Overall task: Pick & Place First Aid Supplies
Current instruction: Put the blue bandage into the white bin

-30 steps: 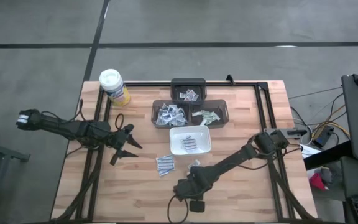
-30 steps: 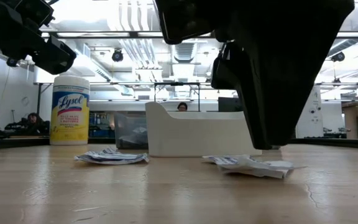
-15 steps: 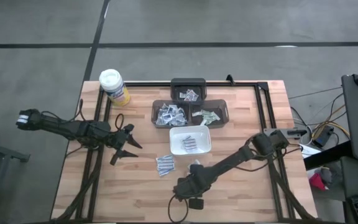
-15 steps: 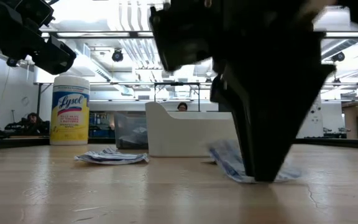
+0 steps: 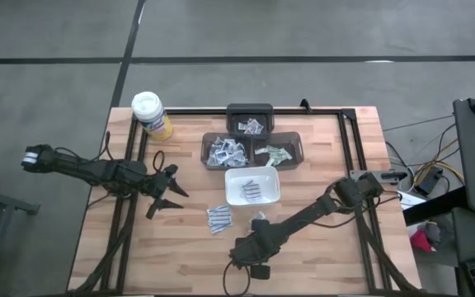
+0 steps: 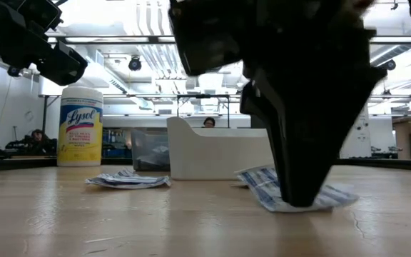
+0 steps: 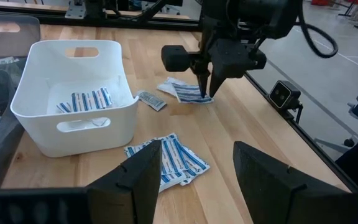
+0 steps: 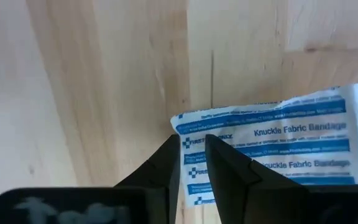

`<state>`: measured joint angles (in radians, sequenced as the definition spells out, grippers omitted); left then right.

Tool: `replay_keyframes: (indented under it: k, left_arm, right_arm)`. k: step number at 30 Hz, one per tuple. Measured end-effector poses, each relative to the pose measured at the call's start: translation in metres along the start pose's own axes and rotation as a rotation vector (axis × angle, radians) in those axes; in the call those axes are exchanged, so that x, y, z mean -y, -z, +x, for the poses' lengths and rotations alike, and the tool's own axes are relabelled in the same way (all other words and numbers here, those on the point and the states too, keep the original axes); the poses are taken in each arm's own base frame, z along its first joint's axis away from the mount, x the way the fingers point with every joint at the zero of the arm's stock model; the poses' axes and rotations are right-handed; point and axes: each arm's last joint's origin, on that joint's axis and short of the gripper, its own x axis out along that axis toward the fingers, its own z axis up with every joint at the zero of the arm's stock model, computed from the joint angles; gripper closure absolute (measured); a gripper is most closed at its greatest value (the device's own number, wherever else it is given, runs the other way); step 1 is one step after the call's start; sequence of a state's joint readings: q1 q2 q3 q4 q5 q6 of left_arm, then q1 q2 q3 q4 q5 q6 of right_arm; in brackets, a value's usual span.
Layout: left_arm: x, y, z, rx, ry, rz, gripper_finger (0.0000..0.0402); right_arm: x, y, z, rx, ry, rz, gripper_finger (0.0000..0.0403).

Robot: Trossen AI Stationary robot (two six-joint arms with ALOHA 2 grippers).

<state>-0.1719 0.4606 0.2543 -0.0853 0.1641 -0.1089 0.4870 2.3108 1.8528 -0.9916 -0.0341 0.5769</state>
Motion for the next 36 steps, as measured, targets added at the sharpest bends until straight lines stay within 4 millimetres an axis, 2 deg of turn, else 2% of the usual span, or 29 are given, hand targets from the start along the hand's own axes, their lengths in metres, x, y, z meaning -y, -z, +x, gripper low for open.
replay_keyframes:
  k: [7, 22, 36]
  left_arm:
    - [0.000, 0.000, 0.000, -0.001, 0.000, 0.001, 0.0204]
    - [0.000, 0.000, 0.000, 0.004, 0.000, 0.003, 0.0204]
    - [0.000, 0.000, 0.000, 0.001, 0.000, 0.002, 0.0204]
  right_arm:
    - [-0.003, -0.005, -0.008, 0.027, -0.017, -0.005, 0.0324]
    - [-0.006, -0.003, -0.007, 0.029, -0.018, -0.005, 0.0282]
    - [0.000, 0.003, 0.005, 0.019, 0.047, 0.109, 0.0316]
